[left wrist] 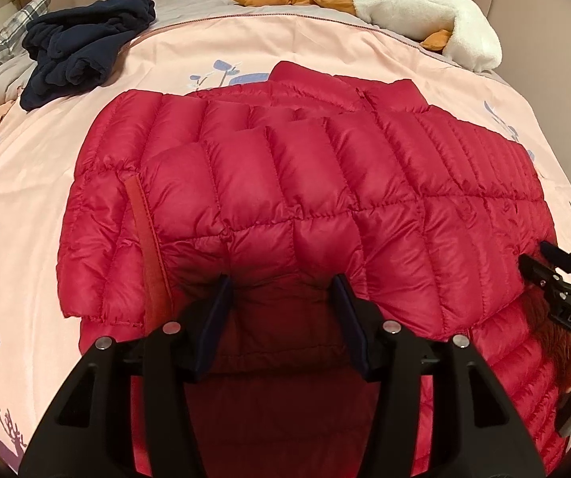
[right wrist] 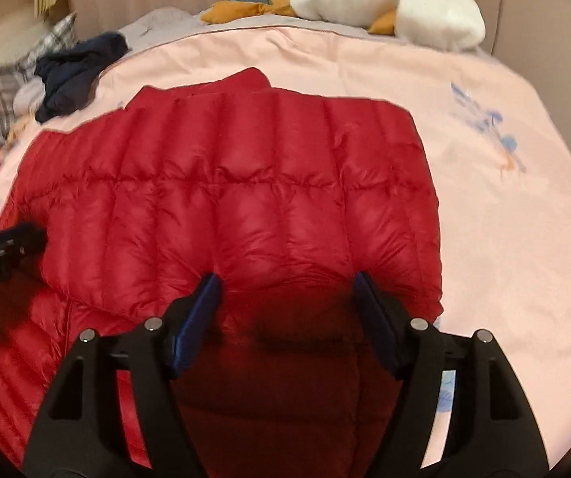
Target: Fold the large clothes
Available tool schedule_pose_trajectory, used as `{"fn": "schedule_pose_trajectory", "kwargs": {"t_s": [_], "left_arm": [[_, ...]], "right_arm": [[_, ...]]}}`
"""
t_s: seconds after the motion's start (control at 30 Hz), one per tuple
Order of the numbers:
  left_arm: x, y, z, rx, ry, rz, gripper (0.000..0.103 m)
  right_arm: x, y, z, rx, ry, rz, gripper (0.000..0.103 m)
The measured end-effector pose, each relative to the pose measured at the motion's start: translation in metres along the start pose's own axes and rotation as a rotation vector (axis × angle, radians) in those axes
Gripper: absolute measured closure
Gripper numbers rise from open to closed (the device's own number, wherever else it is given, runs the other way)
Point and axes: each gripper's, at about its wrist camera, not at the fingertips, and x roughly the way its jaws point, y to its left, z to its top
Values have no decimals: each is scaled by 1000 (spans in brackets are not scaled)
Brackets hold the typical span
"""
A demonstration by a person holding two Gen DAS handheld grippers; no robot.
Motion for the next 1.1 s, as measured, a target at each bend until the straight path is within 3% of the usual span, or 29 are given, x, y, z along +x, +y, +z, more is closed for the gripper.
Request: {"fn": "schedule_pose_trajectory", "kwargs": {"t_s": [0.1,0.23,0.4,0.57,0.67,0.8,0.93,1.1], "left_arm": [[-8,2,-5,-6,4,25,43],[-34,3,-24,6,-10,60,41],[-79,-1,-70,28,-24,-3,36],[-109,-4,-129,53,-24,-5,36],[-119,-5,-154,79,-35,21,36],[-122,-2,-181,96,-32,54,32],[-133,8,-201,96,-48,78,24],[-148,32,-223,8,-42,72,24]], "right_arm": [[-12,-11,-1,90,5,34,32],[-54,-10,-21,96,-51,72,27],[-90,0,-63,109,-51,186,23],[-118,31,-111,55,-19,256,23],[-131,56,-136,-40,-12,238,23],[-140,76,-168,-177,-18,110,23],[-153,64,-192,-204,-46,52,23],[-172,32,-211,-154,-57,46,21]]}}
